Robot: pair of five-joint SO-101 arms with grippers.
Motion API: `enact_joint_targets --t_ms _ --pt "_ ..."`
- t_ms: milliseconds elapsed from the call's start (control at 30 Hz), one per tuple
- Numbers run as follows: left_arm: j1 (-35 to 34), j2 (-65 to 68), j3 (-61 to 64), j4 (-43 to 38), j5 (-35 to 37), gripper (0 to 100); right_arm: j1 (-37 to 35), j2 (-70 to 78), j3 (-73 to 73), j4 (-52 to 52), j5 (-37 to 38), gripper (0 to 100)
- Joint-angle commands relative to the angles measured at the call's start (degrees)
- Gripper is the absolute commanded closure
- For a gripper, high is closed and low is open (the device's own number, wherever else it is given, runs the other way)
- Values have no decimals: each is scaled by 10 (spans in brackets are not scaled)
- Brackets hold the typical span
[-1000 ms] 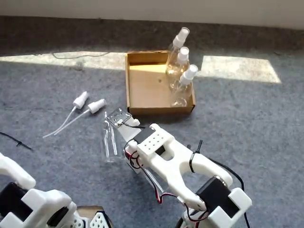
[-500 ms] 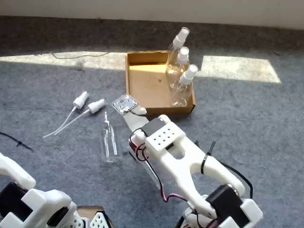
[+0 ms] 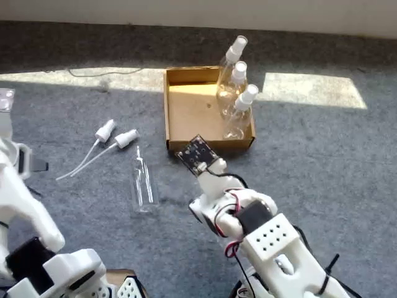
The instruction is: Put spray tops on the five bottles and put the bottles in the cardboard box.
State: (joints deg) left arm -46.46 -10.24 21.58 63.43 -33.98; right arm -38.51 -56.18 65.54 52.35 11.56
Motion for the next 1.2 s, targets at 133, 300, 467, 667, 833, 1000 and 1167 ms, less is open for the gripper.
enact_joint_targets --t_ms 133,300,467,667,833,1000,1167 --pt "237 -8 -111 27 103 712 8 -207 133 -29 10 995" --pt "338 88 -190 27 105 712 8 -247 159 -28 9 995" --pt "383 209 -264 28 53 712 8 -247 160 -29 6 995" --pt "392 302 -330 28 52 712 8 -247 160 -29 7 995" --pt "385 362 -341 28 45 712 8 -248 160 -29 8 995" --pt "370 393 -336 28 19 712 8 -248 160 -30 6 995" --pt "363 423 -336 28 18 714 8 -249 160 -30 6 995"
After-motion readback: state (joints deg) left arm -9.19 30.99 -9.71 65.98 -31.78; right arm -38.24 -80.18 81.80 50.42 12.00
